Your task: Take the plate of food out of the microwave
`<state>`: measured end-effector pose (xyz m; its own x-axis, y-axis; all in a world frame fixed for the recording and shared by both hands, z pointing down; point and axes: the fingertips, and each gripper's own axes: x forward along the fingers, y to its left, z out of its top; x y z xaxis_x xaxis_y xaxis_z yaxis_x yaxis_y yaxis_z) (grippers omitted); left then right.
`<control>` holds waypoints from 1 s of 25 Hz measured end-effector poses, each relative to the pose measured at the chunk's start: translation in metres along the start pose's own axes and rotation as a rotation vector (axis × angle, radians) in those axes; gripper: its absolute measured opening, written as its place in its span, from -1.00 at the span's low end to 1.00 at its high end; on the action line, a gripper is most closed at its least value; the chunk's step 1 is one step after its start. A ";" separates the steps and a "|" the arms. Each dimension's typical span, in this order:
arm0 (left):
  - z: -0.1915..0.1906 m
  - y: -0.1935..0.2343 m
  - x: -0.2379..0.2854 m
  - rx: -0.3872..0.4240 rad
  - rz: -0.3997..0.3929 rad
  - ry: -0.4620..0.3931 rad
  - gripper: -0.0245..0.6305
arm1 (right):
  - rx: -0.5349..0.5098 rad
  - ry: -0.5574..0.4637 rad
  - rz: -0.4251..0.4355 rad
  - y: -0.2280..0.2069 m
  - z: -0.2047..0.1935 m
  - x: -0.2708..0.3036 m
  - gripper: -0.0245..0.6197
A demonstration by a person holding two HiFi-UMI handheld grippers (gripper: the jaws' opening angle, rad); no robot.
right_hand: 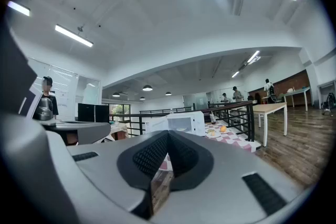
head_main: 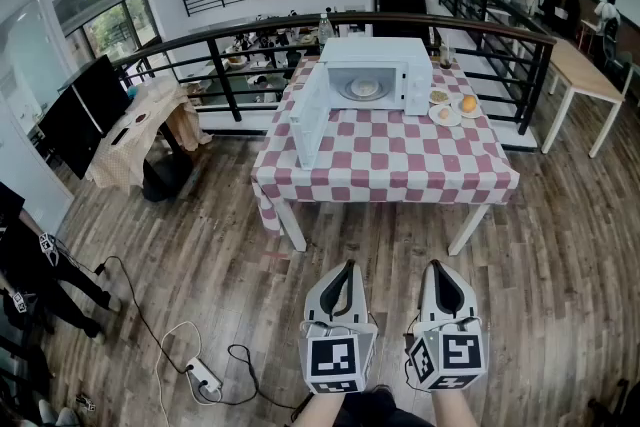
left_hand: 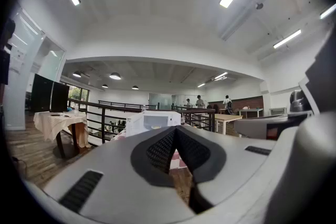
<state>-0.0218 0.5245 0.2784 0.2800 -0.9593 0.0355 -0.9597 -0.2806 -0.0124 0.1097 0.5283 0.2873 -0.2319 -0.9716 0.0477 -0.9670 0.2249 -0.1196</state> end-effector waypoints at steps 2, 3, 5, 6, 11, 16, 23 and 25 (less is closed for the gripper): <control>0.001 -0.001 0.001 -0.003 -0.002 0.002 -0.90 | 0.004 0.001 0.002 0.000 0.000 0.001 -0.95; 0.001 -0.002 0.002 -0.003 -0.003 0.003 -0.90 | 0.005 0.002 0.003 -0.001 -0.001 0.001 -0.95; 0.002 -0.003 0.004 0.000 -0.006 0.004 -0.90 | 0.005 0.003 0.004 -0.001 -0.001 0.002 -0.95; 0.002 -0.004 0.004 0.000 -0.006 0.005 -0.90 | 0.005 0.004 0.004 -0.001 -0.001 0.003 -0.95; 0.000 -0.002 0.008 -0.003 -0.001 0.009 -0.90 | 0.009 0.007 0.009 -0.002 -0.002 0.005 -0.95; -0.004 -0.001 0.009 -0.012 0.010 0.015 -0.90 | 0.030 0.009 0.030 -0.001 -0.004 0.006 -0.95; -0.011 -0.013 0.012 -0.014 0.025 0.021 -0.90 | 0.043 0.020 0.068 -0.011 -0.009 0.006 -0.95; -0.013 -0.015 0.010 -0.018 0.043 0.022 -0.90 | 0.050 0.033 0.083 -0.014 -0.013 0.007 -0.95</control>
<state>-0.0052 0.5192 0.2923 0.2383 -0.9695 0.0575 -0.9712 -0.2384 0.0037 0.1199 0.5195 0.3024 -0.3152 -0.9465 0.0685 -0.9381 0.2999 -0.1735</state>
